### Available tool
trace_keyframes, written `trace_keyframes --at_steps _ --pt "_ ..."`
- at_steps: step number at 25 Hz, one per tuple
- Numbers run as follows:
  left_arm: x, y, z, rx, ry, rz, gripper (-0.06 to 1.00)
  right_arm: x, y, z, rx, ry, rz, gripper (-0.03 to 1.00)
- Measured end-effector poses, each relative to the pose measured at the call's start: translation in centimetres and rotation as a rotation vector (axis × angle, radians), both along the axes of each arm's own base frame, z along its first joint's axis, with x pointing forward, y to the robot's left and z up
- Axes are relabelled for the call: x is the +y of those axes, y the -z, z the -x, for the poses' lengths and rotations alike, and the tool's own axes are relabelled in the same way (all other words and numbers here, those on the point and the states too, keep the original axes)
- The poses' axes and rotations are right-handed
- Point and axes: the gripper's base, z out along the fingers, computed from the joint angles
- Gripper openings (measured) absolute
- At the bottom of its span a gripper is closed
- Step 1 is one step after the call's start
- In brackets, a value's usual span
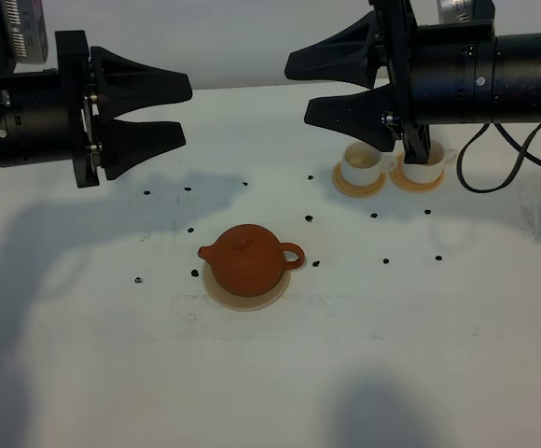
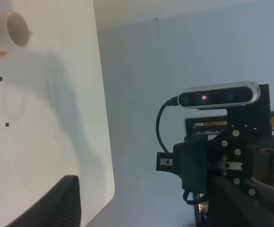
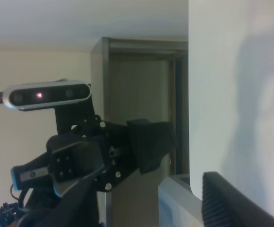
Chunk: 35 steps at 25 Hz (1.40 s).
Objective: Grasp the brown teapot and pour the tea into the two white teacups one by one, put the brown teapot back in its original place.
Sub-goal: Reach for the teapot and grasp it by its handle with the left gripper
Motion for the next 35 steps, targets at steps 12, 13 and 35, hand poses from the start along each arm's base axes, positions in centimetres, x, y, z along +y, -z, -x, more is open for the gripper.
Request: trace_keyframes --at_steps 12,13,35 --pt "0.0 0.0 0.0 0.0 0.0 0.0 0.58 0.0 0.0 0.0 0.0 0.0 0.0 0.48" --pt "0.0 0.0 0.0 0.0 0.0 0.0 0.58 0.0 0.0 0.0 0.0 0.0 0.0 0.48" --pt "1.5 -1.7 0.3 -0.526 -0.005 -0.457 0.57 -0.8 1.2 -0.5 -0.414 -0.102 0.432 0.45"
